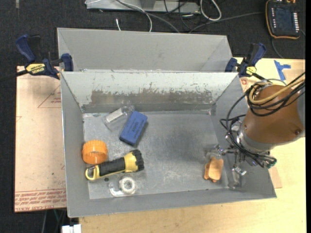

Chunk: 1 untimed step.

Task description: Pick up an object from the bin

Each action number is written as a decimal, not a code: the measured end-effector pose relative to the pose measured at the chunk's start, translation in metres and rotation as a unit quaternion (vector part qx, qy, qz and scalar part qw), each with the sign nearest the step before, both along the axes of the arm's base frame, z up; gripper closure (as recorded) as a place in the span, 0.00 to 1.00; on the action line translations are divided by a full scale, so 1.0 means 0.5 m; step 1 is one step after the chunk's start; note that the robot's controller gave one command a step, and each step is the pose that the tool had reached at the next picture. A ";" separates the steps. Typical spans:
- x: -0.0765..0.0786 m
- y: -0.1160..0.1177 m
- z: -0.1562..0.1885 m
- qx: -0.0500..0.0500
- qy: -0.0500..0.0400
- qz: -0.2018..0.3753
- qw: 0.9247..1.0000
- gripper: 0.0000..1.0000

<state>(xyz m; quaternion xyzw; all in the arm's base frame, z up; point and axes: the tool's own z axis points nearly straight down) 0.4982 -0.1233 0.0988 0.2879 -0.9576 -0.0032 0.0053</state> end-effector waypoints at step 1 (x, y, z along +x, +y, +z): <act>0.005 0.029 -0.059 0.002 -0.008 0.096 0.995 0.00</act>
Offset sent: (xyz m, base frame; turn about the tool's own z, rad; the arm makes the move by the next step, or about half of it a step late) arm 0.0103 0.0078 -0.0288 -0.1590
